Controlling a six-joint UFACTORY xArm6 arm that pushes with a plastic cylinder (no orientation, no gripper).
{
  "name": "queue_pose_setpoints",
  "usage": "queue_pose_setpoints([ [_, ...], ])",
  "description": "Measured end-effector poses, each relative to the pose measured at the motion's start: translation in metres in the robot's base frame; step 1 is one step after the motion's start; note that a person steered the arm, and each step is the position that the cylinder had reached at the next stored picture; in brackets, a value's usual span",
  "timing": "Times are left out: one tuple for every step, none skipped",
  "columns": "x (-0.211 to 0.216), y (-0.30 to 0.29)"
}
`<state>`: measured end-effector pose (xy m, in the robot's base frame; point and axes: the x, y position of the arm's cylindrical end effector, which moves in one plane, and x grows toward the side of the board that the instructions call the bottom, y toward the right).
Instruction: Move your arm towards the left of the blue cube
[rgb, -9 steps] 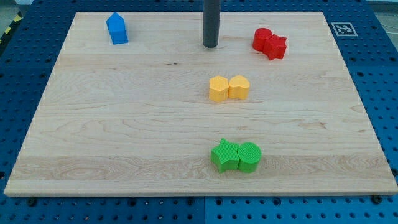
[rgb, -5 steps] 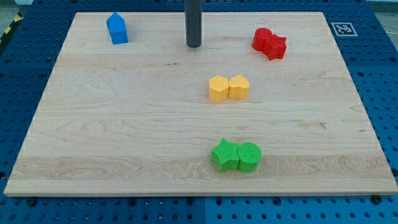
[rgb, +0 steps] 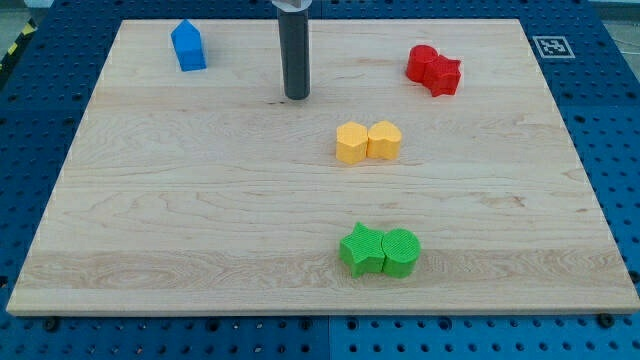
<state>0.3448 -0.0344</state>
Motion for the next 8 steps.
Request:
queue_pose_setpoints([
  [0.003, -0.005],
  [0.011, -0.029],
  [0.011, -0.068],
  [0.011, -0.09],
  [0.011, -0.1],
  [0.011, -0.1],
  [0.011, -0.105],
  [0.011, -0.12],
])
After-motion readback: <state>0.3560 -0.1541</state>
